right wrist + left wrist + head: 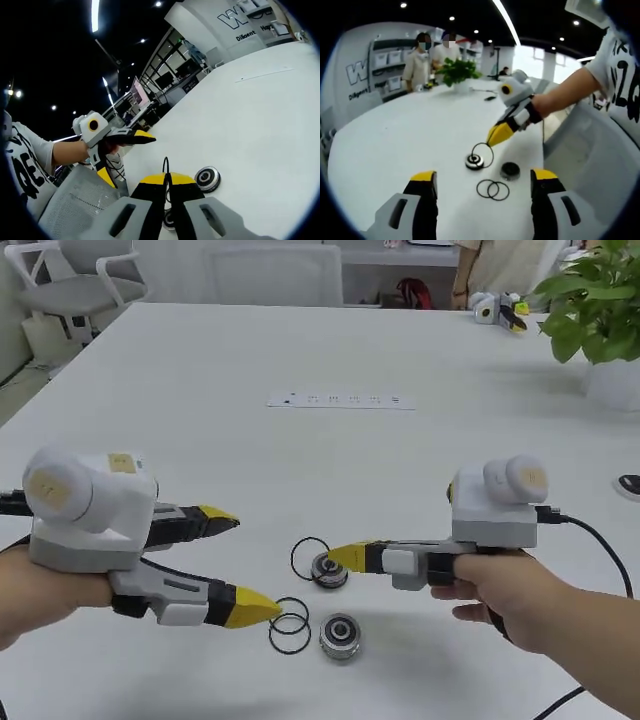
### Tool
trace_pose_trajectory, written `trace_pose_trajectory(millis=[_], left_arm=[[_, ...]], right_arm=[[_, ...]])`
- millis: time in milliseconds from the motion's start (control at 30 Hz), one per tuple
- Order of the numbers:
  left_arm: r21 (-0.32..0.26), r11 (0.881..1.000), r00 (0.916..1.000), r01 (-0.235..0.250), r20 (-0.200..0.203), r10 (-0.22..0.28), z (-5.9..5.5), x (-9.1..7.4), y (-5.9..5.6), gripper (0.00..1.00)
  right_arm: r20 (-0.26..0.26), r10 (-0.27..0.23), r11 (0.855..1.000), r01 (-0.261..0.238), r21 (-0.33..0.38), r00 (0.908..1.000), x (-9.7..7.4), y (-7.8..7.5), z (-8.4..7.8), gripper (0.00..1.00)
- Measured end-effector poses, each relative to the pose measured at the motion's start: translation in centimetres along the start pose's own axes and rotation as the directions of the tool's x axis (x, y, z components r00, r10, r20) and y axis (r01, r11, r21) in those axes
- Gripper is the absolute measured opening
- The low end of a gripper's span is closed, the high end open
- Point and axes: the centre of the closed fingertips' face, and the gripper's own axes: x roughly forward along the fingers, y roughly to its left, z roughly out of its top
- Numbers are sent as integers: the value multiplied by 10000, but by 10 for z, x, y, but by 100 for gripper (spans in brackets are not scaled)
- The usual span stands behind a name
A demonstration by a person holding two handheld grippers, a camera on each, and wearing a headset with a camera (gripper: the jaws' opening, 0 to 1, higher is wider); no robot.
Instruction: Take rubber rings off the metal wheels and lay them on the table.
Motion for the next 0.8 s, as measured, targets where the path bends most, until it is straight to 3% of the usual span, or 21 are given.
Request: trace_pose_trajectory(millis=[300, 800], left_arm=[[-23, 10000, 10000, -41, -23, 41, -6, -7, -1, 80], [-171, 9991, 9993, -378, -41, 377, -12, -18, 9, 80]], right_arm=[[-616, 185, 9998, -185, 1, 9979, 11, 6, -12, 0], [-1404, -419, 9991, 416, -49, 9892, 33, -5, -29, 0]])
